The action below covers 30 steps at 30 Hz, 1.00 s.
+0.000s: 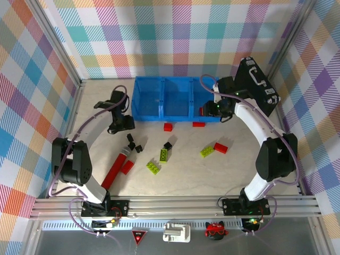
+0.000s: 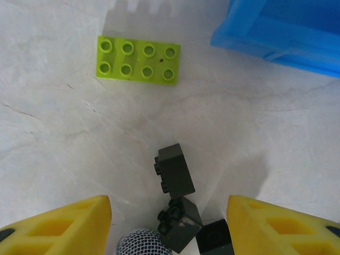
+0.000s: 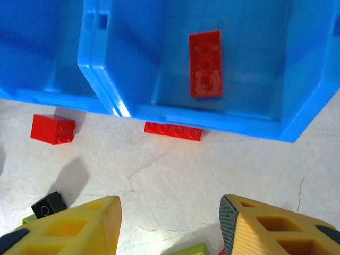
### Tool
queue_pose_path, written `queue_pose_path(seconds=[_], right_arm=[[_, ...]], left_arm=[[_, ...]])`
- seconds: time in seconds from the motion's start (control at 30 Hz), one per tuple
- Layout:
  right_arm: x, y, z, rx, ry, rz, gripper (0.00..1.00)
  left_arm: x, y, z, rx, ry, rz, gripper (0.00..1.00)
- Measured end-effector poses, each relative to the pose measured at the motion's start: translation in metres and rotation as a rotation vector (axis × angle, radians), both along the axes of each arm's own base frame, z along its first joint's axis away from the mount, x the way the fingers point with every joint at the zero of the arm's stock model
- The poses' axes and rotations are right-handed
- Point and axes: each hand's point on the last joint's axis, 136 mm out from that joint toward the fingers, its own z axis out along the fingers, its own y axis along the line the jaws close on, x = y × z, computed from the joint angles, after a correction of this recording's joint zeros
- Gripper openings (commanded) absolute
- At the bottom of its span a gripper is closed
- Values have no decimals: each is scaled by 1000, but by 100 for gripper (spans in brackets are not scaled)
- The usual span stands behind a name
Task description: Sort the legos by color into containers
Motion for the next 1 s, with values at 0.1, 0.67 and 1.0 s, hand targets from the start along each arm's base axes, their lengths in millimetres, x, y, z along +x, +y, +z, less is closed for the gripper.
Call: queue_pose_path(seconds=[0.1, 0.67, 1.0], right_arm=[[-10, -3, -4, 4, 7, -12, 54], [-26, -8, -9, 14, 17, -40, 54], [-27, -7, -9, 23, 22, -42, 54]], left_arm=[[1, -3, -9, 2, 20, 18, 54], [3, -7, -54, 4, 83, 51, 48], [-7, -7, -68, 12, 112, 48, 37]])
